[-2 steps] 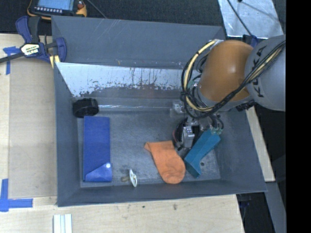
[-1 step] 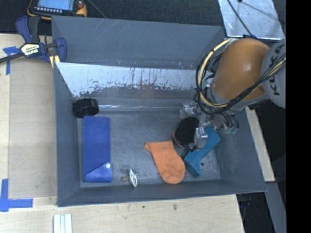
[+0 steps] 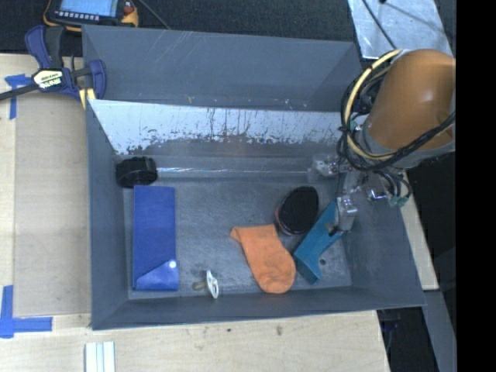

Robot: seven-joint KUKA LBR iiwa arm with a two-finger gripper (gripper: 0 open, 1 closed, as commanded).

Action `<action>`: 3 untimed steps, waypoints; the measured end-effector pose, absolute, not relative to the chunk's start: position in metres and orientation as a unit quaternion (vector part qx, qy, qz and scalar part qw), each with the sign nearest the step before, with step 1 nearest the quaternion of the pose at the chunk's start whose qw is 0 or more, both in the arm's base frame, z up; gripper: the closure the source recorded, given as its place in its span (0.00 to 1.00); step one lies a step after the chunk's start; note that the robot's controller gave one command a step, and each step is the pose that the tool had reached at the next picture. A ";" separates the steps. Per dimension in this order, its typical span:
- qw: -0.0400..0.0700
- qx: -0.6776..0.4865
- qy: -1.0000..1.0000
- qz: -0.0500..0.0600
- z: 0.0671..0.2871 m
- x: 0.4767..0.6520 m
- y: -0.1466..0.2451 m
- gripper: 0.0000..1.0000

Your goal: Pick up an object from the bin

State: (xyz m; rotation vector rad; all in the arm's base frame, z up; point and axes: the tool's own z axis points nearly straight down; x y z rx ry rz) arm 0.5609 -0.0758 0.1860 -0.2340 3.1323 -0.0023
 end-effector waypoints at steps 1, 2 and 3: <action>0.007 -0.078 0.997 -0.003 0.162 0.601 -0.053 0.00; 0.001 -0.044 0.999 0.000 0.124 0.513 -0.042 1.00; 0.001 -0.045 0.999 0.000 0.124 0.512 -0.042 0.00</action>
Offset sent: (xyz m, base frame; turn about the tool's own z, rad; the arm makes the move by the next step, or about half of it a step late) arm -0.0490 0.0342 -0.0621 0.0614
